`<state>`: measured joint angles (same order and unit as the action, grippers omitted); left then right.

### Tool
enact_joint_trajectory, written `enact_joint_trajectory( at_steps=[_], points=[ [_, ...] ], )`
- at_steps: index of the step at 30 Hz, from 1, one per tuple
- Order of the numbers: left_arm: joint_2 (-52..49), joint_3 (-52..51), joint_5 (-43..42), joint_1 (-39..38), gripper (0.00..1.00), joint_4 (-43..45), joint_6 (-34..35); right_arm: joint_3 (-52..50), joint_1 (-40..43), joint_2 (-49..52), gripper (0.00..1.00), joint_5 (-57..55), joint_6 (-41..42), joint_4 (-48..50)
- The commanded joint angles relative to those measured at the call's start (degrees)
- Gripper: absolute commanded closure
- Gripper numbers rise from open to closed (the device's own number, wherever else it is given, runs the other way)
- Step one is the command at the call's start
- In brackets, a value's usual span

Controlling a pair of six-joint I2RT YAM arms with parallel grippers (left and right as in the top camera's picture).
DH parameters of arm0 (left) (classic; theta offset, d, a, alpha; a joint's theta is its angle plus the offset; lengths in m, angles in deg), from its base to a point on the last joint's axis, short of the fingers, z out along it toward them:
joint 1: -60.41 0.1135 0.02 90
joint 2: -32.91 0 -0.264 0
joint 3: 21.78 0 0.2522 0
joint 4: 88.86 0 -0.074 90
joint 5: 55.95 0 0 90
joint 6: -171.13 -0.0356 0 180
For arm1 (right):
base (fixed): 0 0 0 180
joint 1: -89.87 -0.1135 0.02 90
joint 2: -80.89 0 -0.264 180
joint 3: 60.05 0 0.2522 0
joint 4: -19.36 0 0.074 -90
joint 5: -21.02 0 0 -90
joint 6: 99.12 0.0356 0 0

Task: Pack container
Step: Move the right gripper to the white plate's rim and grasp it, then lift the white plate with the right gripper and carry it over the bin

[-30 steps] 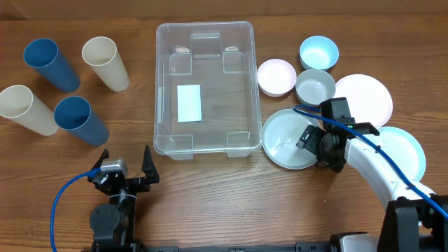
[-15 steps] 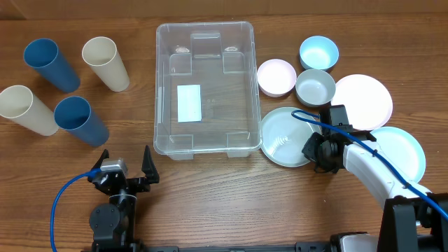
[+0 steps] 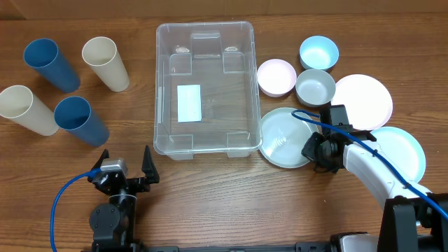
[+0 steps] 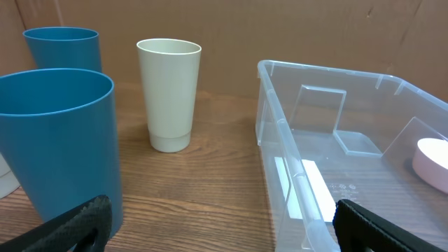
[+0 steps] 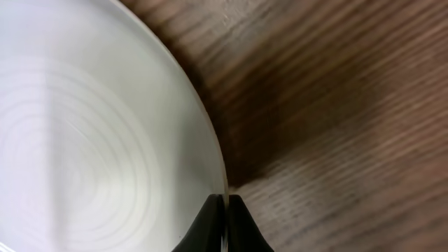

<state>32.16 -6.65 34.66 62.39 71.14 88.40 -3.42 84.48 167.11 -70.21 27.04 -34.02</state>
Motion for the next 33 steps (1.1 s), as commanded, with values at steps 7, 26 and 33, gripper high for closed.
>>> enact_joint_trajectory(
  at_steps=[7, 26, 33],
  points=[
    [0.5, -0.2, -0.6, 0.3, 0.00, 0.0, -0.9, 8.7, -0.1, -6.8, 0.96, -0.8, -0.6, -8.8],
    [0.5, -0.2, -0.6, 0.3, 0.00, 0.0, -0.9, 26.3, -0.1, -15.3, 0.96, -9.1, -4.8, -24.5],
    [0.5, -0.2, -0.6, 0.3, 0.00, 0.0, -0.9, 34.5, -0.3, -16.5, 0.96, -5.4, -10.7, -26.5]
  ],
)
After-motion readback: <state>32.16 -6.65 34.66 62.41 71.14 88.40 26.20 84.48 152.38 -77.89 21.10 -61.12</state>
